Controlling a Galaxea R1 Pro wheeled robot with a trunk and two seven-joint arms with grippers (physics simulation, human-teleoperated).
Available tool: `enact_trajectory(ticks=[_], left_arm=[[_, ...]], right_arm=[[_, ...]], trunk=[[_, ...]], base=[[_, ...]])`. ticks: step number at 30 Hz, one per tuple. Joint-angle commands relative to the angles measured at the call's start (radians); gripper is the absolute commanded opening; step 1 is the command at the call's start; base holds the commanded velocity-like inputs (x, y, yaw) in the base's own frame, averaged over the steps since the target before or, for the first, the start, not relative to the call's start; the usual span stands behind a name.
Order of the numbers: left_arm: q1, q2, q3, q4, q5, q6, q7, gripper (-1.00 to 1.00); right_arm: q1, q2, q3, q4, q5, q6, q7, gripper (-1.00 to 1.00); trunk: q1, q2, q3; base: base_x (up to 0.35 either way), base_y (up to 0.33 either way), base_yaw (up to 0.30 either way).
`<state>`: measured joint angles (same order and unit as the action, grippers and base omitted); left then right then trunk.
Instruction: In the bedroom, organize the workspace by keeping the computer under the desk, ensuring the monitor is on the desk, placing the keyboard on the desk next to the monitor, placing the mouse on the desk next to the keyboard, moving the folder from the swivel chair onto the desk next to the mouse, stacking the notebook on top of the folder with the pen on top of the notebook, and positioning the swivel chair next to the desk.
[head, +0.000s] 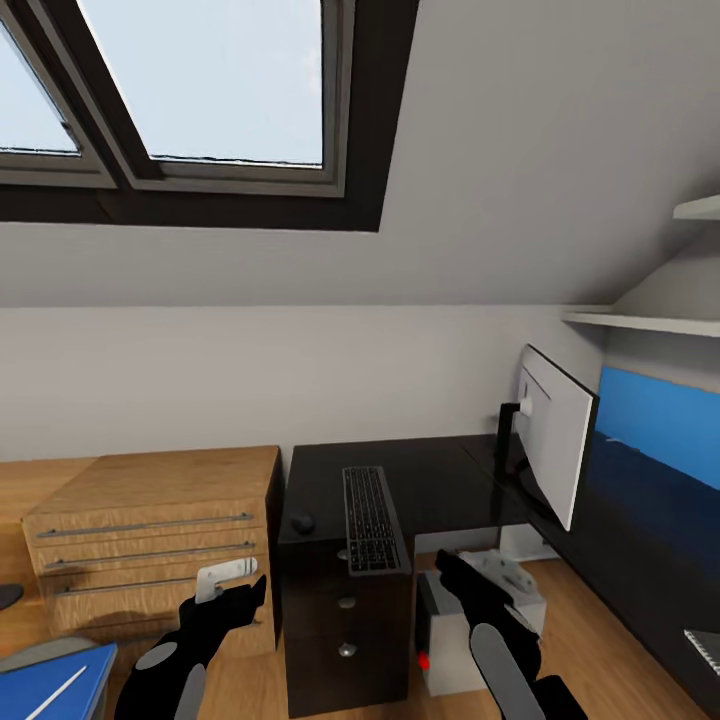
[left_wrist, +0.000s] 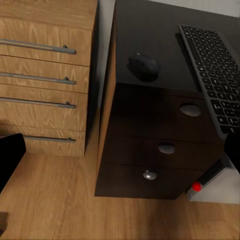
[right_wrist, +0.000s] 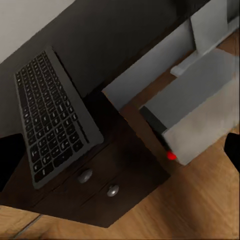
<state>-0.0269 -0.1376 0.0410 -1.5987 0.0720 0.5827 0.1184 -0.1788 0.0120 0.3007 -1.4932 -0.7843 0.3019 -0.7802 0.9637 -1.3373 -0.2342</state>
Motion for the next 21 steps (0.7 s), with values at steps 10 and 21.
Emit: enact_trajectory(ticks=[10,21], left_arm=[[-0.001,0.0,0.001,-0.001,0.008,0.005,0.006,1.0],[-0.001,0.0,0.0,-0.001,0.008,0.005,0.006,1.0]], right_arm=[[-0.1,0.061,0.003,-0.009,0.131,0.374,-0.099,1.0],[-0.111,0.045,0.001,-0.041,0.143,0.403,0.008,1.0]], trunk=[[-0.038,0.069,0.03],[-0.069,0.125,0.055]], base=[[0.0,0.0,0.0],[0.0,0.0,0.0]])
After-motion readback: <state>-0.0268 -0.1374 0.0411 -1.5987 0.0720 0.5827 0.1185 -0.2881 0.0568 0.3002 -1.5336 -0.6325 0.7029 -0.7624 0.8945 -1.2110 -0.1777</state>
